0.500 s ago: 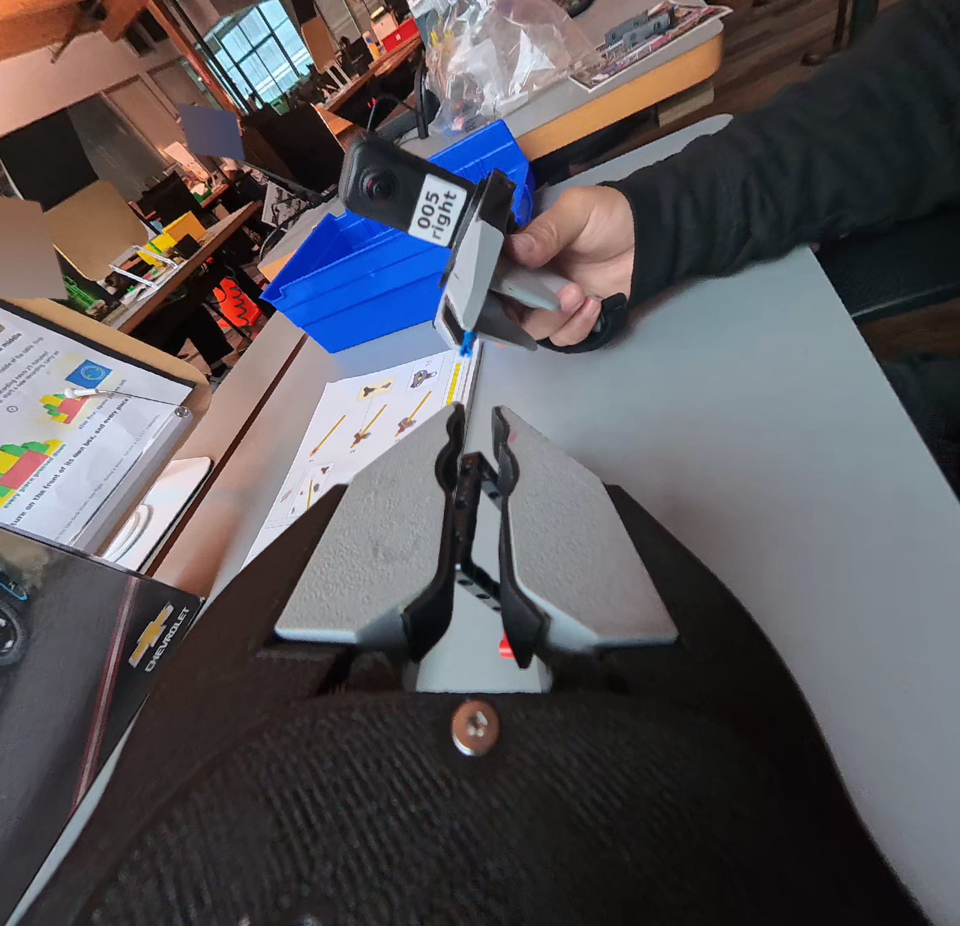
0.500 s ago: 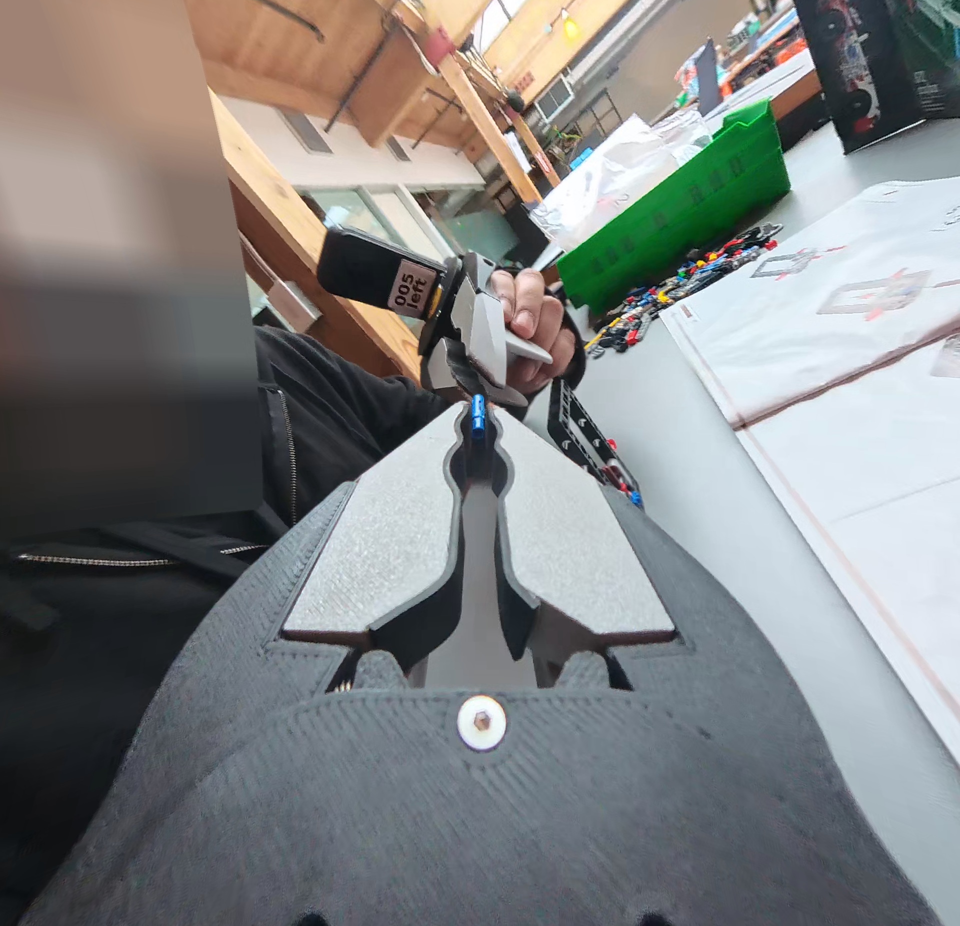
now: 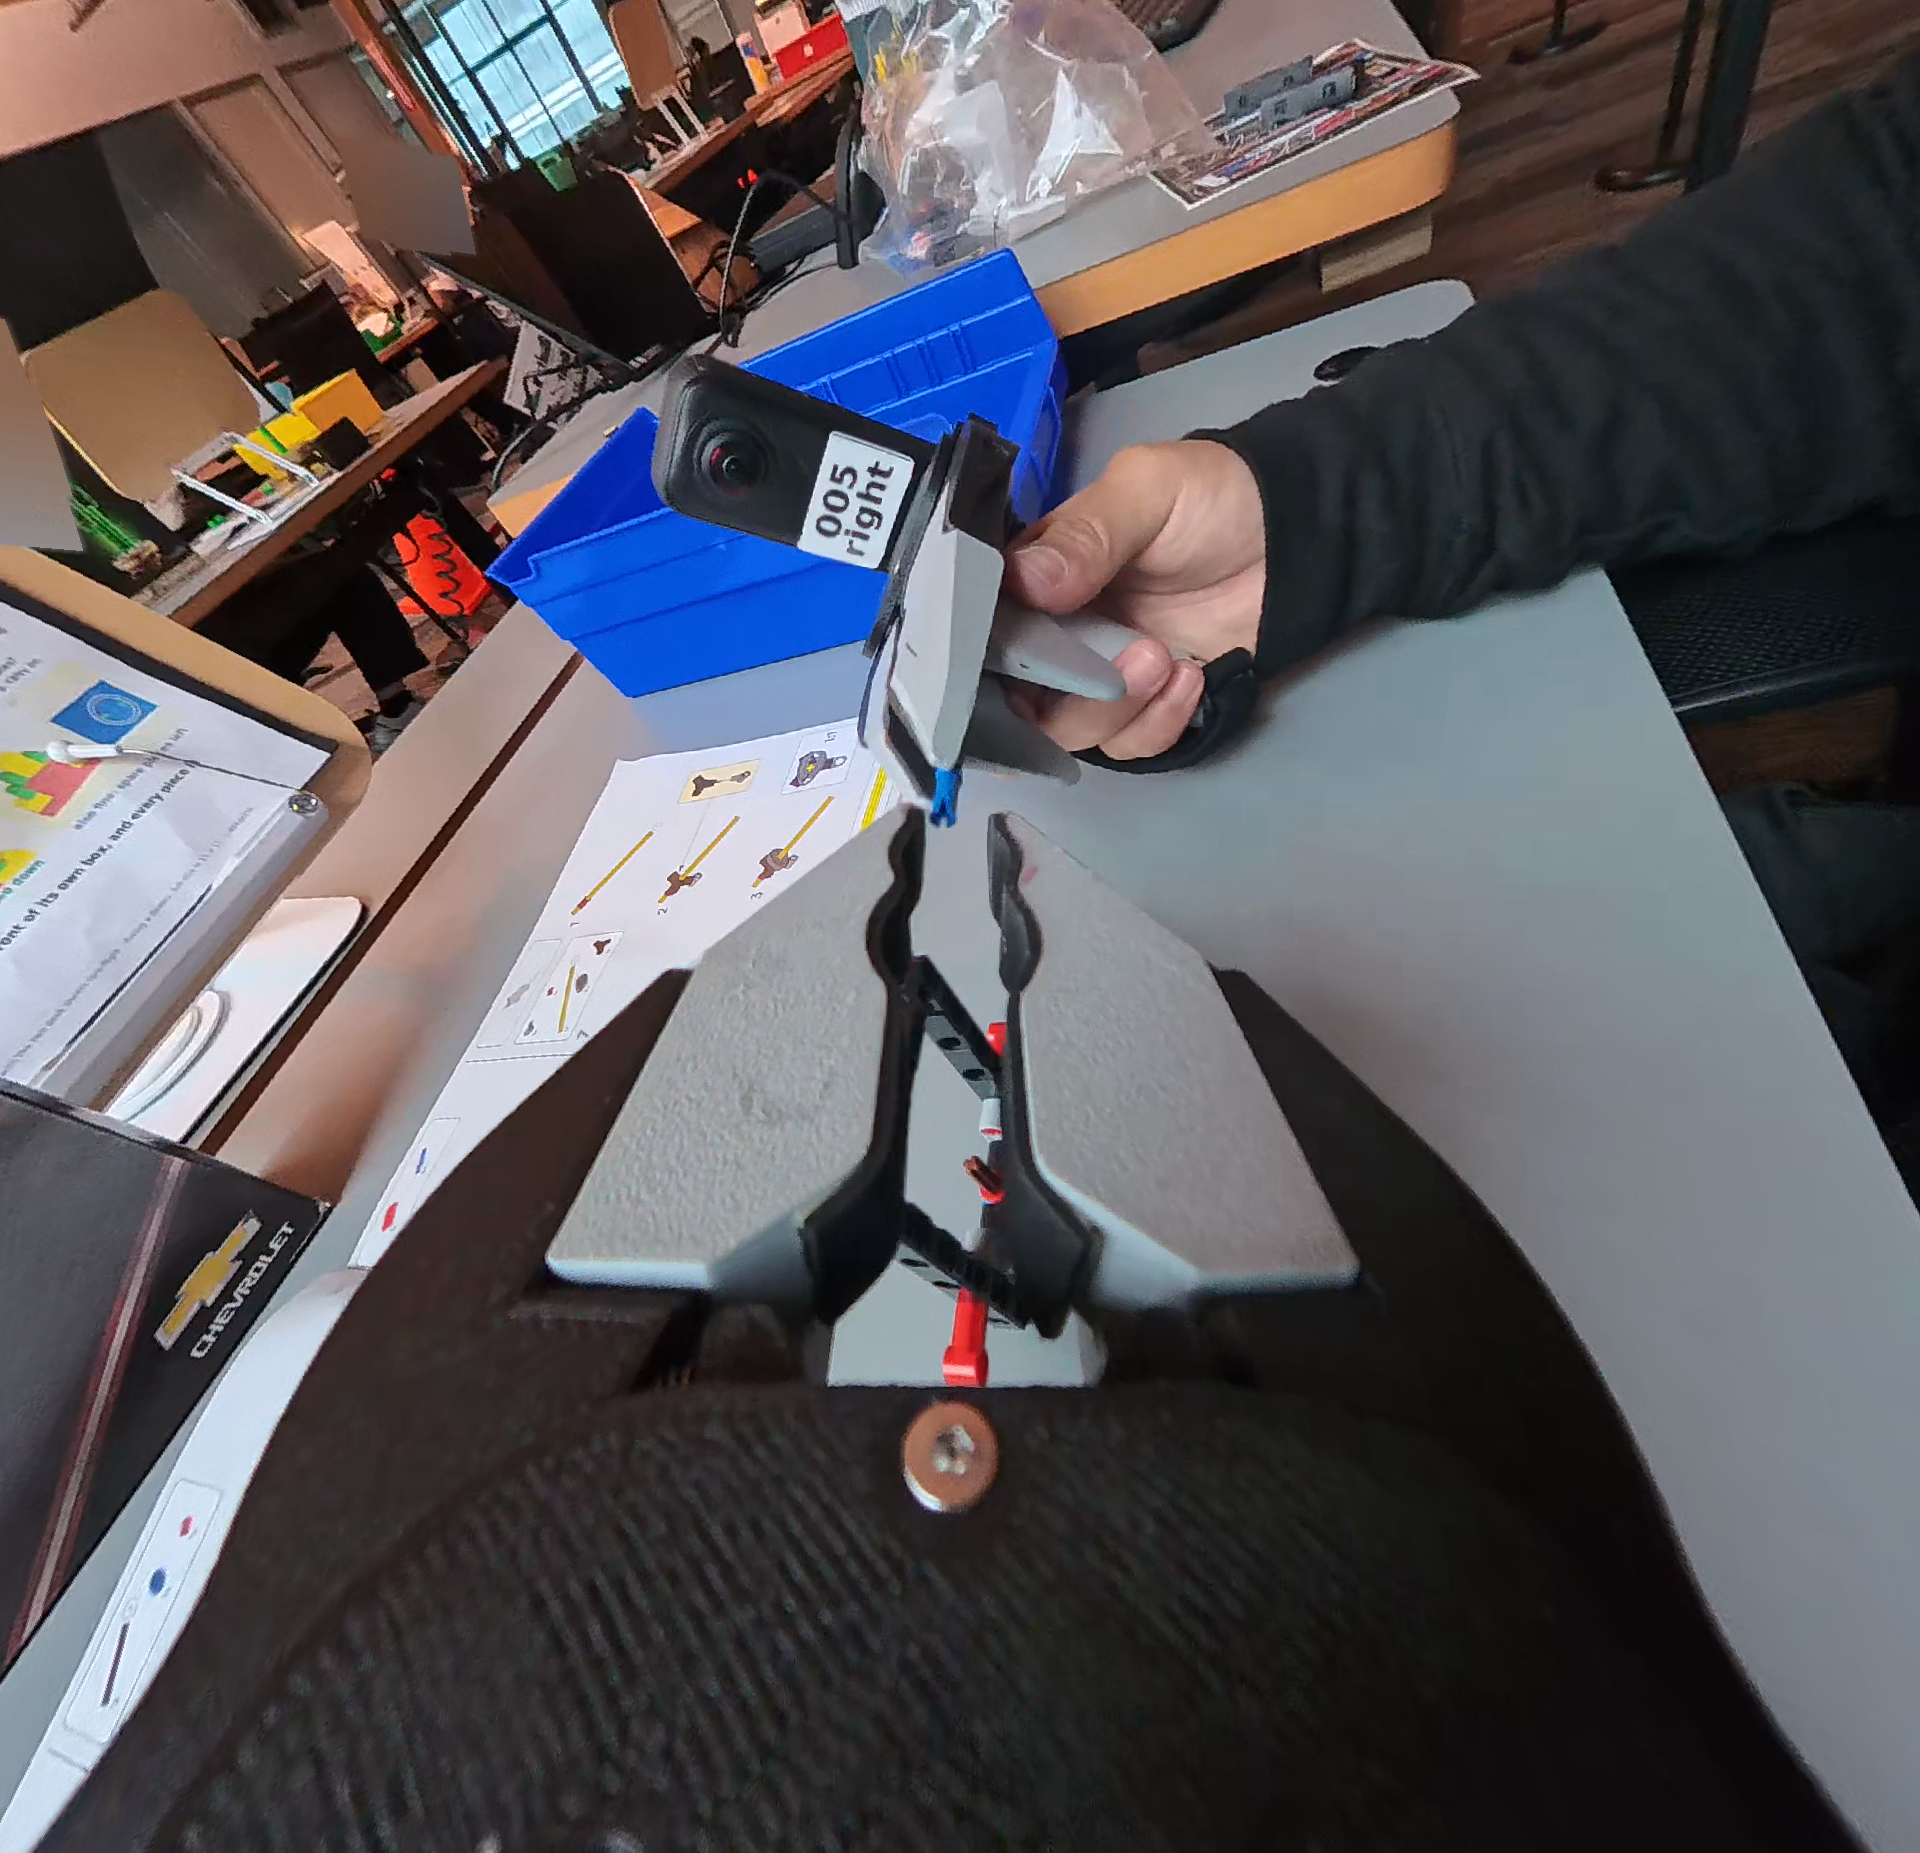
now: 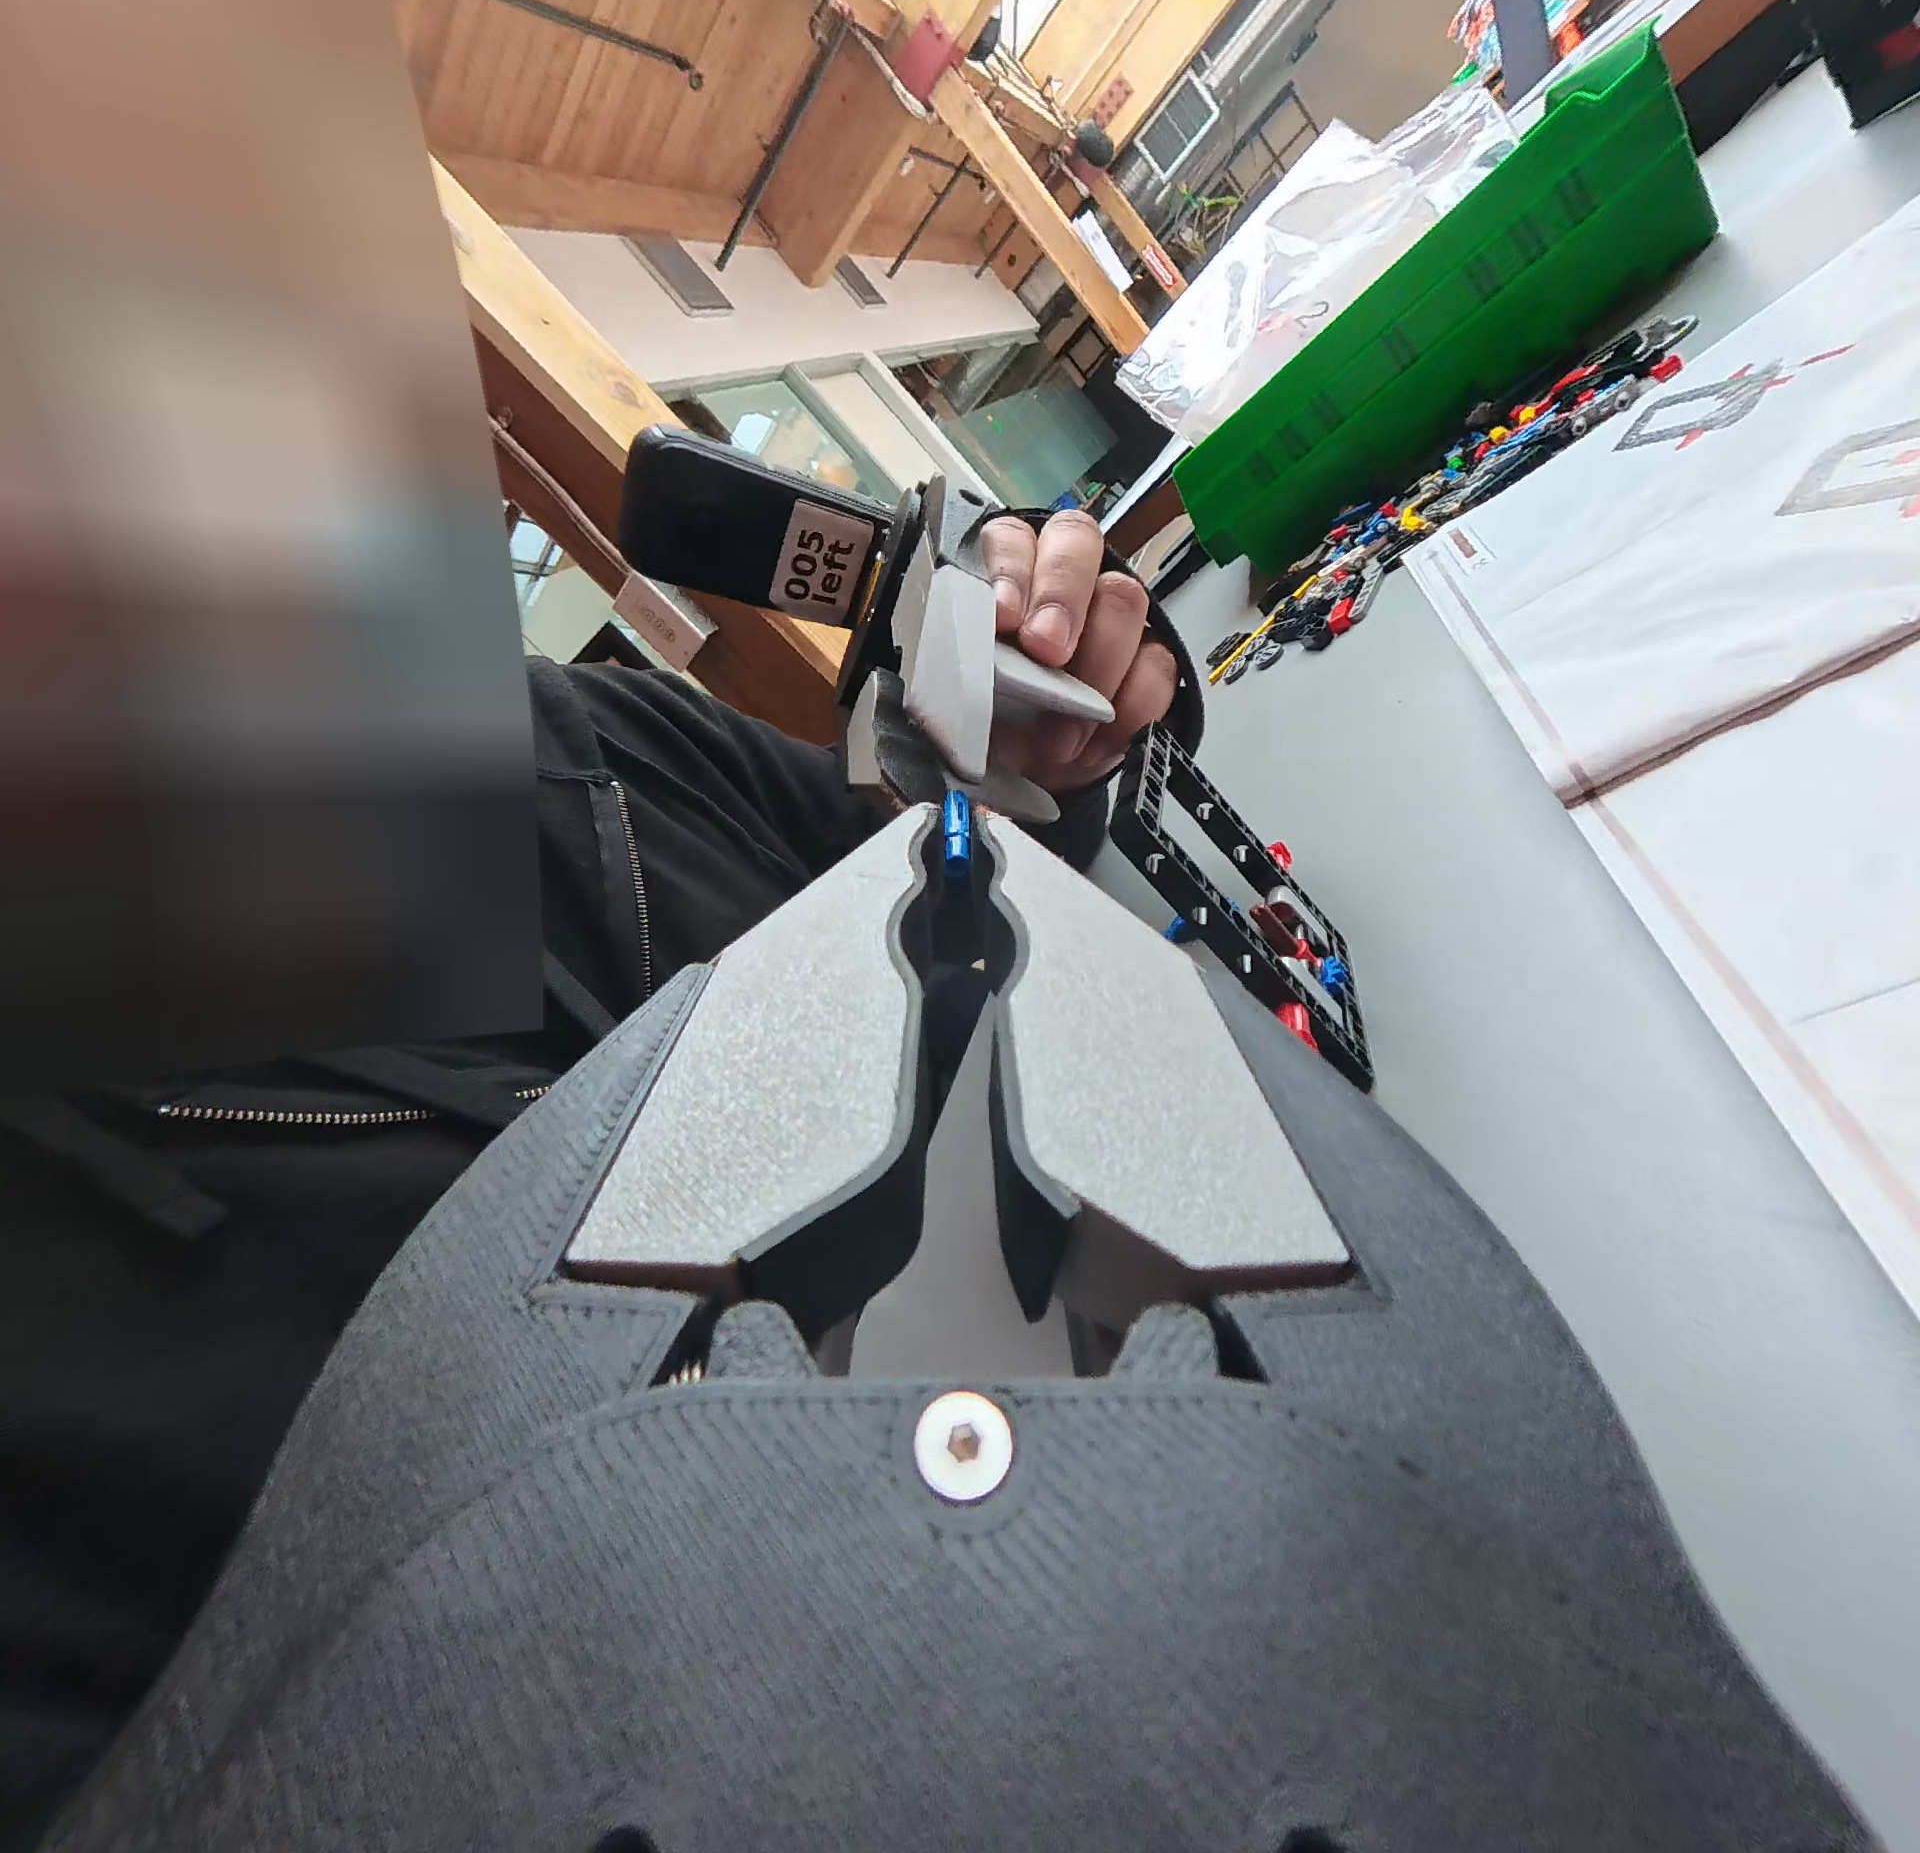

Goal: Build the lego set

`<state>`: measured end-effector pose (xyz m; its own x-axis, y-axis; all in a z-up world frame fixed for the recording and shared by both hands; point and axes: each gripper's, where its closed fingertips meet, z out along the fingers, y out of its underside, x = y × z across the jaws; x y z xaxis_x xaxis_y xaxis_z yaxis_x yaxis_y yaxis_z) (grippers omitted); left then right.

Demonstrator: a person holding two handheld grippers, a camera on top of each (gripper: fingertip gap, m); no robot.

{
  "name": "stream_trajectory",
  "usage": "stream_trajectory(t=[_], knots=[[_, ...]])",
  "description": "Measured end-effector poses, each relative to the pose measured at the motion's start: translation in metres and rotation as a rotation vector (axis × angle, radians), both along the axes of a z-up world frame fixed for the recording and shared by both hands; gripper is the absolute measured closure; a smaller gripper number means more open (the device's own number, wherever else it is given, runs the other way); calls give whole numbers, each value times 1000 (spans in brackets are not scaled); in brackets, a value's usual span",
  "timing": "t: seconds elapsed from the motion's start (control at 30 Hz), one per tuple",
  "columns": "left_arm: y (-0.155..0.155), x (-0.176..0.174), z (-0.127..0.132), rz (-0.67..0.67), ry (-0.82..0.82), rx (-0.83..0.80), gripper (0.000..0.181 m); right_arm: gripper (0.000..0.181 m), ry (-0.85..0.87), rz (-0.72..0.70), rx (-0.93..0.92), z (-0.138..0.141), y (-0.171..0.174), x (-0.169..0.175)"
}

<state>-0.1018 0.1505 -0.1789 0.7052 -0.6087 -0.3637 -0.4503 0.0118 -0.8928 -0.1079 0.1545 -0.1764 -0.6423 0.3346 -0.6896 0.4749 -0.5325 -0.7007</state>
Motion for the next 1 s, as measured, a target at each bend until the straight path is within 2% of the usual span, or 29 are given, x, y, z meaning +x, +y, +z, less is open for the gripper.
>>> stream_trajectory(t=[0.1, 0.57, 0.7, 0.83, 1.0], knots=[[1, 0, -2, 5, 15, 1, 178, 180, -5, 10, 3, -1, -4, -1], [-8, 0, -3, -15, 36, -40, 179, 180, 15, 34, 42, -1, -14, 0], [-8, 1, 2, -65, -97, -85, 179, 180, 54, 17, 66, 5, -13, 0], [-4, -9, 3, -29, -115, -75, 179, 178, 76, -64, 167, 3, -9, -4], [-7, -4, 10, -57, -152, -60, 179, 169, 167, -176, 347, 9, -3, -3]])
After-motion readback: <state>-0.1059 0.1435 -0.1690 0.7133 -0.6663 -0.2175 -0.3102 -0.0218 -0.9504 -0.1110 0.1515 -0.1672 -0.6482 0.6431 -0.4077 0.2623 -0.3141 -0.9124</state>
